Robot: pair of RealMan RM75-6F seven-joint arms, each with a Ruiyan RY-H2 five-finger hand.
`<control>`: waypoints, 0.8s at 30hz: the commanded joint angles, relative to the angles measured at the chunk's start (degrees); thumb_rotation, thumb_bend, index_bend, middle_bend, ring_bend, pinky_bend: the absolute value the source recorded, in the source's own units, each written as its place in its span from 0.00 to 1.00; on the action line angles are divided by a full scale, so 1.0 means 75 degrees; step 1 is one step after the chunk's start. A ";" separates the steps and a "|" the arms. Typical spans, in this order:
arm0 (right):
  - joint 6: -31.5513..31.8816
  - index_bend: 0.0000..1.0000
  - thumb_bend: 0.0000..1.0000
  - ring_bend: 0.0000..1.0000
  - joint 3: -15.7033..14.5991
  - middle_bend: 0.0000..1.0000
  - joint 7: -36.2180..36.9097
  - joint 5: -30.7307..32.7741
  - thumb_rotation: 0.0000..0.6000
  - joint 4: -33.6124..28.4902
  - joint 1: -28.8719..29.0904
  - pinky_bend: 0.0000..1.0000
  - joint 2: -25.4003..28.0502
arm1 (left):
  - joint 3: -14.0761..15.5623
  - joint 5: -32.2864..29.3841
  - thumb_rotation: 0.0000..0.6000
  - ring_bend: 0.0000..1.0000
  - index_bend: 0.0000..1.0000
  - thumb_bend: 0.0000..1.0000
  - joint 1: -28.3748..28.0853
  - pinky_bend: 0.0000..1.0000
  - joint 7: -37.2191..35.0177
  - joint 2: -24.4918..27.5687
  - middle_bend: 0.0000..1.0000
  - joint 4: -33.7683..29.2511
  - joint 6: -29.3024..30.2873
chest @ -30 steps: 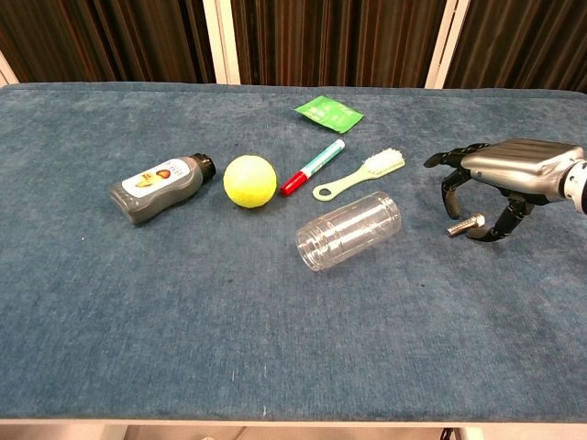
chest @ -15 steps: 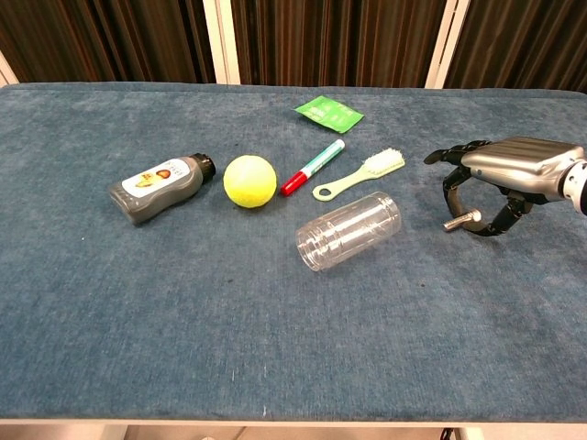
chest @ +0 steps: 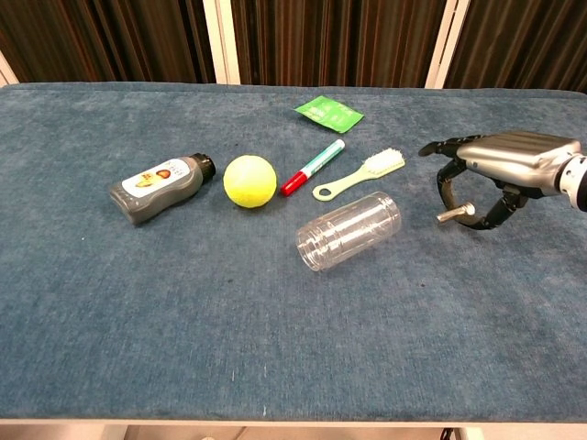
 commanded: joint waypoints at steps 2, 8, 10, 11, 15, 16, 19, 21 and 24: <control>0.0447 0.70 0.67 0.10 0.0206 0.07 0.0345 -0.0282 1.00 -0.0329 0.0022 0.12 0.0181 | -0.0001 0.0010 1.00 0.06 0.19 0.42 0.0000 0.12 -0.0017 0.0001 0.03 0.0004 0.0004; 0.1510 0.70 0.67 0.10 0.0681 0.07 0.1004 -0.0629 1.00 -0.1434 -0.0131 0.12 0.0765 | 0.0011 0.0004 1.00 0.06 0.19 0.42 -0.0012 0.12 -0.0019 0.0008 0.03 0.0002 -0.0036; 0.1929 0.71 0.67 0.10 0.0819 0.07 0.1216 -0.0761 1.00 -0.1746 -0.0225 0.13 0.0874 | 0.0013 0.0008 1.00 0.06 0.19 0.42 -0.0013 0.12 -0.0019 0.0009 0.03 -0.0008 -0.0036; 0.2094 0.71 0.67 0.10 0.0864 0.07 0.1270 -0.0820 1.00 -0.1824 -0.0260 0.13 0.0894 | 0.0015 0.0011 1.00 0.06 0.19 0.42 -0.0011 0.12 -0.0019 0.0009 0.03 -0.0009 -0.0033; 0.2688 0.72 0.67 0.10 0.1066 0.07 0.1531 -0.1019 1.00 -0.2031 -0.0358 0.13 0.0916 | 0.0011 0.0011 1.00 0.06 0.19 0.42 0.0005 0.12 -0.0044 0.0019 0.03 -0.0032 -0.0004; 0.2782 0.73 0.67 0.10 0.1127 0.07 0.1598 -0.1048 1.00 -0.2082 -0.0359 0.13 0.0954 | 0.0009 0.0014 1.00 0.06 0.19 0.42 0.0012 0.12 -0.0059 0.0022 0.03 -0.0034 0.0009; 0.2959 0.73 0.67 0.10 0.1285 0.07 0.1689 -0.1104 1.00 -0.2240 -0.0338 0.13 0.1074 | 0.0014 0.0017 1.00 0.06 0.19 0.42 0.0018 0.12 -0.0094 0.0030 0.03 -0.0038 0.0005; 0.3004 0.73 0.67 0.10 0.1359 0.07 0.1628 -0.1139 1.00 -0.2362 -0.0302 0.13 0.1167 | 0.0011 0.0007 1.00 0.06 0.19 0.42 0.0014 0.12 -0.0116 0.0031 0.03 -0.0045 -0.0011; 0.3015 0.73 0.67 0.10 0.1446 0.07 0.1504 -0.1146 1.00 -0.2564 -0.0247 0.13 0.1284 | 0.0014 0.0011 1.00 0.06 0.19 0.42 0.0012 0.12 -0.0108 0.0033 0.03 -0.0043 -0.0014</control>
